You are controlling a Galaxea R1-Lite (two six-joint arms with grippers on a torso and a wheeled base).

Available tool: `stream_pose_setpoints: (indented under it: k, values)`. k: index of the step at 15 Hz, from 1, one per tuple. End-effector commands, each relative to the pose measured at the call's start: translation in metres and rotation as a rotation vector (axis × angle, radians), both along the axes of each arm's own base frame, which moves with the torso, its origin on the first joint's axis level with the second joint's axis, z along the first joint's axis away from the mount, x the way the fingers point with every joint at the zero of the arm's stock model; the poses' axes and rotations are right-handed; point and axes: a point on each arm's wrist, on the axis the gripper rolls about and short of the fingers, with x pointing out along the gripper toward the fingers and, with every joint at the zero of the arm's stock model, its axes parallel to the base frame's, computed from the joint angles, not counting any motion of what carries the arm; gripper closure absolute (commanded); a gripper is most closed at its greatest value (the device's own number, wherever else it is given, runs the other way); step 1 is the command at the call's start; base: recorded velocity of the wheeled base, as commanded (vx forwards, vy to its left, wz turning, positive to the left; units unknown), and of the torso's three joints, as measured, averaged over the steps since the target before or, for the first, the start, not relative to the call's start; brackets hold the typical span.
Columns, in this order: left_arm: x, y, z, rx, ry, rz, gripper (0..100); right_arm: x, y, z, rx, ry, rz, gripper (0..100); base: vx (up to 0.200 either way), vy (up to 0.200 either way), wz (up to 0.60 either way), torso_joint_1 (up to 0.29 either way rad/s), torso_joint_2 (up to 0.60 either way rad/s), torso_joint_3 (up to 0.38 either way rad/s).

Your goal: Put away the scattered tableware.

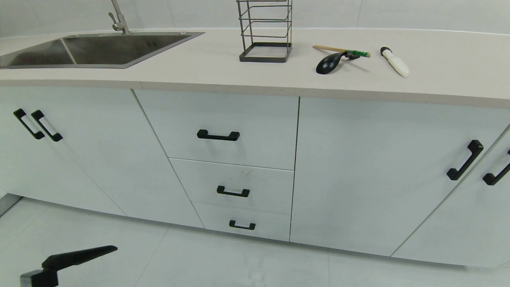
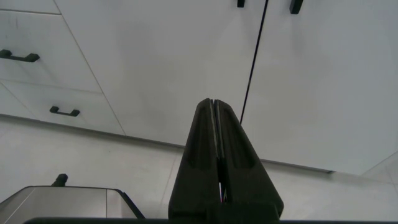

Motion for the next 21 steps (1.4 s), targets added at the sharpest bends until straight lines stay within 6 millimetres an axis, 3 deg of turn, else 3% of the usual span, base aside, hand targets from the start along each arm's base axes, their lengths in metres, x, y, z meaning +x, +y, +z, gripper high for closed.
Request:
stream_pose_setpoints:
  k: [1,4,13,17,21]
  values:
    - [0.035,-0.011,0.004,0.112,0.05,-0.081,0,0.0,0.0,0.0,-0.001,0.002,0.0,100,0.0,0.0,0.0,0.0,0.0,0.0]
    - [0.042,-0.012,-0.005,0.094,0.129,-0.059,0,0.0,0.0,0.0,-0.001,0.002,0.002,100,0.0,0.0,0.0,0.0,0.0,0.0]
    - [0.119,-0.038,-0.041,0.173,0.138,-0.016,0,0.0,0.0,0.0,-0.001,0.002,0.0,100,0.0,0.0,0.0,0.0,0.0,0.0]
    - [0.135,-0.043,-0.047,0.178,0.152,-0.015,0,0.0,0.0,0.0,-0.001,0.002,0.0,100,0.0,0.0,0.0,0.0,0.0,0.0]
    - [0.175,-0.054,-0.055,0.182,0.166,-0.016,0,0.0,0.0,0.0,-0.001,0.002,0.002,100,0.0,0.0,0.0,0.0,0.0,0.0]
